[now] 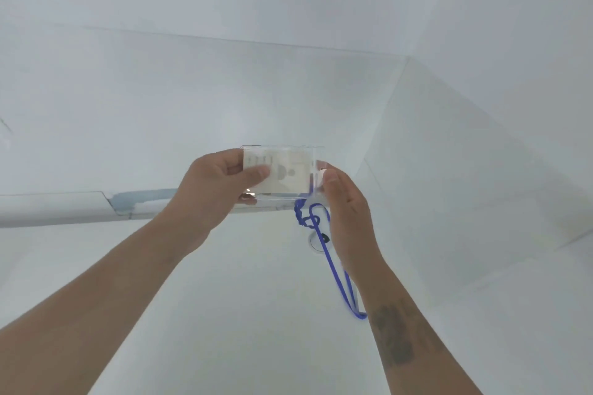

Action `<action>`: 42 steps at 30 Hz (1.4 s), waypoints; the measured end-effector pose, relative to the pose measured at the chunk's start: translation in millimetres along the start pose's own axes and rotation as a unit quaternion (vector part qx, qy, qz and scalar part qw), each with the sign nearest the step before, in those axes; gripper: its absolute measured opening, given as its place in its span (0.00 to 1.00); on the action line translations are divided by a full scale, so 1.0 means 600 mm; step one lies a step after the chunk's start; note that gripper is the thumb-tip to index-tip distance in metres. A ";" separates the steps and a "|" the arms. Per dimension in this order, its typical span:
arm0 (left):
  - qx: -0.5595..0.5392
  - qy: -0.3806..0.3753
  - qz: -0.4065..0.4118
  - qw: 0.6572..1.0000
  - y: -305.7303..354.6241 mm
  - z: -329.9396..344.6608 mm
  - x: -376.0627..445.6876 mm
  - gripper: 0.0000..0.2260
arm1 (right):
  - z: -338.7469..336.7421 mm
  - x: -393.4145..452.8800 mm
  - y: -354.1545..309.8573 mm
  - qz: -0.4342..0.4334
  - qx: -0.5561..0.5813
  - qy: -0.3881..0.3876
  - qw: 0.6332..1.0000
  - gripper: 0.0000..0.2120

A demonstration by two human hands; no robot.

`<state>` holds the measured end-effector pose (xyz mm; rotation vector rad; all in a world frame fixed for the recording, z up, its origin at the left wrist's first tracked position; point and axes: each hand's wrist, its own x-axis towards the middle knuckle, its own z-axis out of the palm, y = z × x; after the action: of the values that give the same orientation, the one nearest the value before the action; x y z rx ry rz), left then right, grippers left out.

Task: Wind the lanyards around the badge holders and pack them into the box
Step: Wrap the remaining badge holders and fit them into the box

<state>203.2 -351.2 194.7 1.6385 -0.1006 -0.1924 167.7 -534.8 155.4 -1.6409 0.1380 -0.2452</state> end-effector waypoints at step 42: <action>-0.064 -0.025 -0.041 0.997 0.073 -0.190 -0.057 0.07 | 0.156 0.072 -0.172 0.001 -0.065 -0.180 0.981 0.10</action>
<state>193.0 -236.7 248.2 1.5114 -0.0588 -0.2971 226.5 -445.3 254.7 -1.7867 -0.1227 0.0673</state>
